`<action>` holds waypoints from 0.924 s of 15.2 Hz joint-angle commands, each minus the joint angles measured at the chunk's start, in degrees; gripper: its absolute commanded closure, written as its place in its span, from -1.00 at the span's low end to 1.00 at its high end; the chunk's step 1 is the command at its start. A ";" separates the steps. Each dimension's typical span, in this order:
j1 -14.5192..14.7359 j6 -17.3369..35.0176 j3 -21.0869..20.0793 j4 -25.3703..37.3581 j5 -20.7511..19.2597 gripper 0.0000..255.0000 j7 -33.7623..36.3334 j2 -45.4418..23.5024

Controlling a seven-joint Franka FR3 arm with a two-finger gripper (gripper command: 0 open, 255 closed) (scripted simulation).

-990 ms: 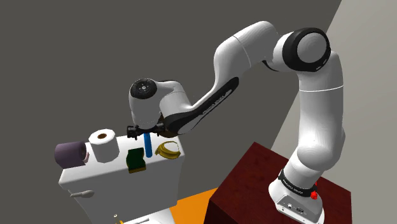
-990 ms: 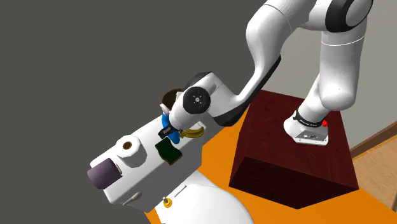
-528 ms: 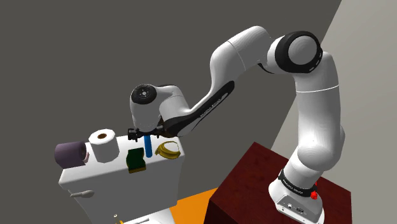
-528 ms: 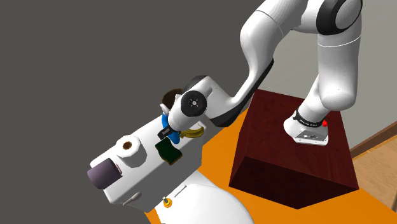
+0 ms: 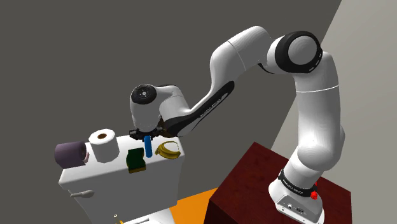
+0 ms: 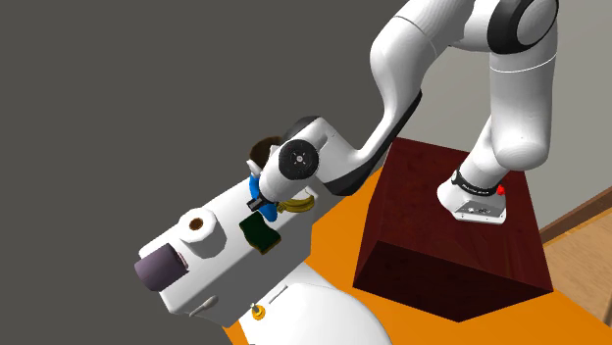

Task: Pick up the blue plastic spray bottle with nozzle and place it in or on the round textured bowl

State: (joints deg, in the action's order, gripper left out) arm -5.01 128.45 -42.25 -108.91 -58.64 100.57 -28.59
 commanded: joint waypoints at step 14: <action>-1.90 -2.40 -2.53 0.71 4.70 1.00 -4.16 3.83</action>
State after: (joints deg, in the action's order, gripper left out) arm -6.59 126.31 -44.49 -108.31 -54.54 97.04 -25.25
